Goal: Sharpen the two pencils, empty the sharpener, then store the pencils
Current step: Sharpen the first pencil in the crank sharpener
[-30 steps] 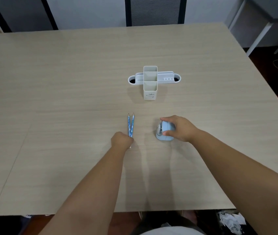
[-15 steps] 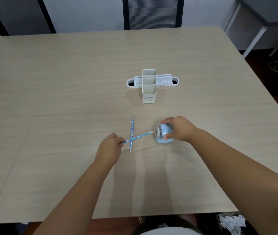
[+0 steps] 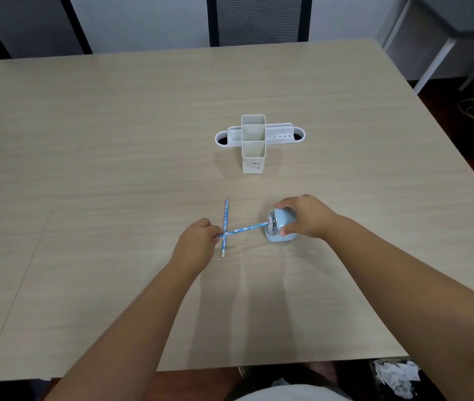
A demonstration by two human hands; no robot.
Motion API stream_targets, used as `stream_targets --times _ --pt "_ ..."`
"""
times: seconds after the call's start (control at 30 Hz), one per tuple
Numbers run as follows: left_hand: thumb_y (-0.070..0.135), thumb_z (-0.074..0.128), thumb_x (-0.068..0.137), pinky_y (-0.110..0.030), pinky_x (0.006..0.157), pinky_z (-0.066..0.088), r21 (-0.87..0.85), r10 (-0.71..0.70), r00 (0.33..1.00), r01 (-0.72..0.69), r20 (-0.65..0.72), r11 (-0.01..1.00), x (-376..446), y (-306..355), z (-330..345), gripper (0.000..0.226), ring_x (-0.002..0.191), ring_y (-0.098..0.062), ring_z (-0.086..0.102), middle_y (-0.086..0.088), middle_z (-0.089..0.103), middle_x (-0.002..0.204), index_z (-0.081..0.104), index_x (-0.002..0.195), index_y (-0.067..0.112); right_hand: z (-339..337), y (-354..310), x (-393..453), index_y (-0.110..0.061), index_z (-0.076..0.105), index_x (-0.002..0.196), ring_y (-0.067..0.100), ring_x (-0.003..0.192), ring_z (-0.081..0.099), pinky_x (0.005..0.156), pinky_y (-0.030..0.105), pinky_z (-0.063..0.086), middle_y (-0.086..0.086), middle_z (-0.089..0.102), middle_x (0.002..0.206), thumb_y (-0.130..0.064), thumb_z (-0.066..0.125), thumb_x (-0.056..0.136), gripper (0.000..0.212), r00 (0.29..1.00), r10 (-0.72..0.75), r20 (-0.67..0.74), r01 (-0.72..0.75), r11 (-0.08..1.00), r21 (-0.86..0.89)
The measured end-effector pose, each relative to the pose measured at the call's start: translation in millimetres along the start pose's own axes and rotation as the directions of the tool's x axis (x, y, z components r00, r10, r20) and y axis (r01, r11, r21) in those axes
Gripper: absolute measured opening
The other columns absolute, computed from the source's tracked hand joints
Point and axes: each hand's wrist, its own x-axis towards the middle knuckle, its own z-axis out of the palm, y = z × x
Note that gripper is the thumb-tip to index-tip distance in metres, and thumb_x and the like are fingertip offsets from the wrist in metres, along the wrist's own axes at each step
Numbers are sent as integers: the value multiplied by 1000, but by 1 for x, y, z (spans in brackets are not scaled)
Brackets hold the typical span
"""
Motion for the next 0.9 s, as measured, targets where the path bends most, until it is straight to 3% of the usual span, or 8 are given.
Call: stream_targets --times 0.17,0.33,0.67,0.83,0.9 --pt "9 58 89 -39 65 51 68 90 996 -90 1 994 18 12 0 19 79 -30 59 -8 61 92 70 101 15 1 1 2 -22 50 131 23 120 44 94 31 40 1 56 131 -26 79 68 69 1000 -2 4 2 1000 5" --pt "-1 57 84 -39 63 50 133 91 994 -98 57 986 31 13 1 26 76 -32 60 -8 59 95 67 102 13 5 4 2 -24 48 132 25 115 43 94 37 43 -1 58 127 -32 76 70 68 1000 -17 -9 16 998 -56" --pt "0 52 87 -37 68 48 77 95 993 -100 72 992 37 32 16 26 85 -33 60 -10 61 100 68 104 11 8 8 0 -26 46 134 26 113 43 92 34 41 -2 59 128 -35 73 73 67 999 -22 -46 18 997 -68" --pt "16 56 90 -31 77 46 75 10 991 -20 131 997 36 35 8 23 97 -25 60 -6 60 106 67 110 17 4 9 0 -28 47 132 22 117 42 95 32 40 -4 56 130 -33 77 69 70 1000 -18 -4 18 1000 10" --pt "21 60 87 -34 82 48 75 -18 989 7 147 997 34 40 4 33 106 -25 57 -5 57 116 60 120 19 1 12 -5 -32 48 131 15 119 44 97 27 38 -8 53 133 -32 80 66 73 1000 -15 -25 19 985 173"
